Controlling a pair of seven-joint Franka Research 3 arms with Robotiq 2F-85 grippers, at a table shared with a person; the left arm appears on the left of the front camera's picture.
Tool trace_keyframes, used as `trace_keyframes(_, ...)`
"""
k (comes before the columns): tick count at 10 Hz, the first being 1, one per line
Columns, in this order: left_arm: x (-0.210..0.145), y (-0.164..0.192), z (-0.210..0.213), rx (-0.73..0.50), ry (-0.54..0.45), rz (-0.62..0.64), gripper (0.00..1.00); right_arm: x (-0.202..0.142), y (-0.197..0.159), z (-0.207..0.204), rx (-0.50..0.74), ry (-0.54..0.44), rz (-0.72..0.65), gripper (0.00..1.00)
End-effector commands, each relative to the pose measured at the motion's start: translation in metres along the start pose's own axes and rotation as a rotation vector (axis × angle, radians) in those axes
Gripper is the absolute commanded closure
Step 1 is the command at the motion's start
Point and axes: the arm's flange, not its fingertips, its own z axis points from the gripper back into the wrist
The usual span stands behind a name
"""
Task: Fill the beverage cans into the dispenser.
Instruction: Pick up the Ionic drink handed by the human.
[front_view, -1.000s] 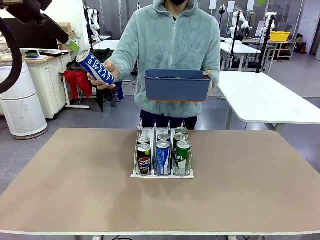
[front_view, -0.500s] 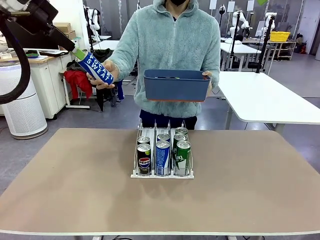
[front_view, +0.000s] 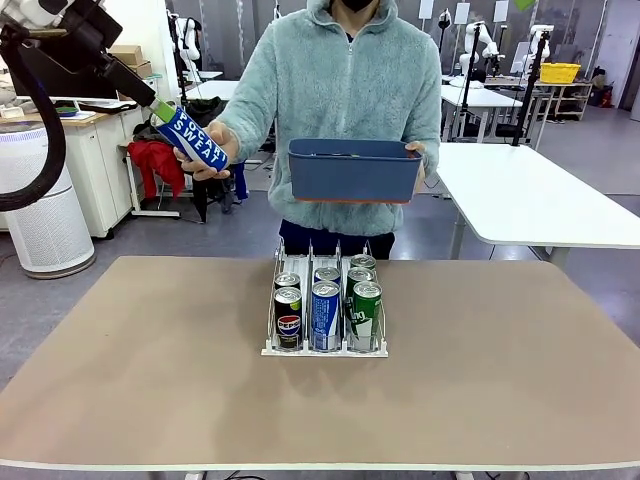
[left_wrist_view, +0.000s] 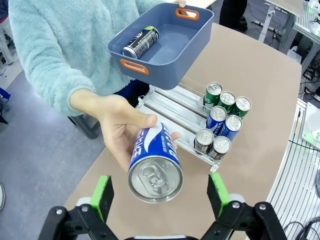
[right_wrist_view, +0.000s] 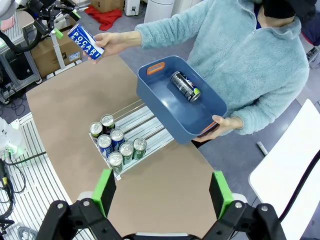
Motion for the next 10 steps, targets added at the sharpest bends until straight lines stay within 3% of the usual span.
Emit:
trace_keyframes(1, 0.0, 0.003, -0.005, -0.015, 0.003, 0.001, 0.0, 0.0, 0.0, 0.0, -0.002, -0.002, -0.001, 0.0)
trace_keyframes(10, -0.008, 0.022, -0.045, -0.058, 0.039, -0.032, 0.0, 0.0, 0.0, 0.0, -0.002, -0.002, -0.001, 0.0)
